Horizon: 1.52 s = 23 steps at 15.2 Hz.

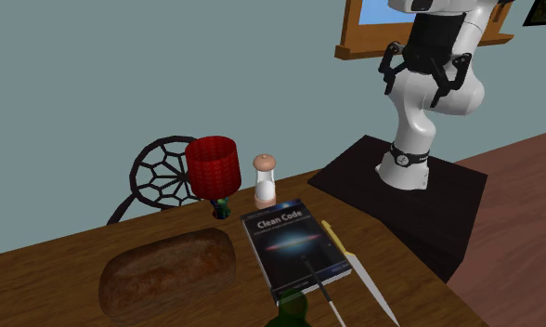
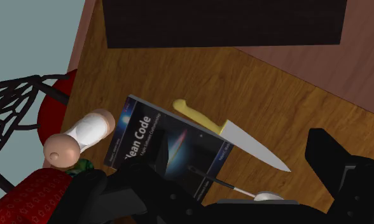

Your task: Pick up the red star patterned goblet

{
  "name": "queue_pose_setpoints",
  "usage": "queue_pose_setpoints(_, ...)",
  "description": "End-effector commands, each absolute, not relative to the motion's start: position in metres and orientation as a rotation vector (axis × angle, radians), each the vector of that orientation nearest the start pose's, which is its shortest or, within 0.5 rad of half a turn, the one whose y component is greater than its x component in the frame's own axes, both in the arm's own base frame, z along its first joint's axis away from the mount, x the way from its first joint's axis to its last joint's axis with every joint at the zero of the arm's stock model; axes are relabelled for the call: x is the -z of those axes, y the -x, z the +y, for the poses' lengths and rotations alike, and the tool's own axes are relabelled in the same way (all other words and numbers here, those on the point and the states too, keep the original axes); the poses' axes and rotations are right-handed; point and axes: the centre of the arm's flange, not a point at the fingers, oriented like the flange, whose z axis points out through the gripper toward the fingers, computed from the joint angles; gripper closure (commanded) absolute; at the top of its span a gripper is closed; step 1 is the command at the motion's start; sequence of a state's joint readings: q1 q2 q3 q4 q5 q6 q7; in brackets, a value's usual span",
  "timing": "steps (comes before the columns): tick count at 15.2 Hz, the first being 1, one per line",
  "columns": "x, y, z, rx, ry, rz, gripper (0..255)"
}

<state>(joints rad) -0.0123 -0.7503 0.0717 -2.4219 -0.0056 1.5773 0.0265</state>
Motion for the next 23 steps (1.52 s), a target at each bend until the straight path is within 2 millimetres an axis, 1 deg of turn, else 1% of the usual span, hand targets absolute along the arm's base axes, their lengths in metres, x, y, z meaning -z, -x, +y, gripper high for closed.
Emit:
queue_pose_setpoints(1, -0.548, -0.312, 0.023, -0.150, 3.196, -0.019, 0)
queue_pose_setpoints(23, -0.463, -0.482, -0.203, -0.113, 3.136, -0.094, 0)
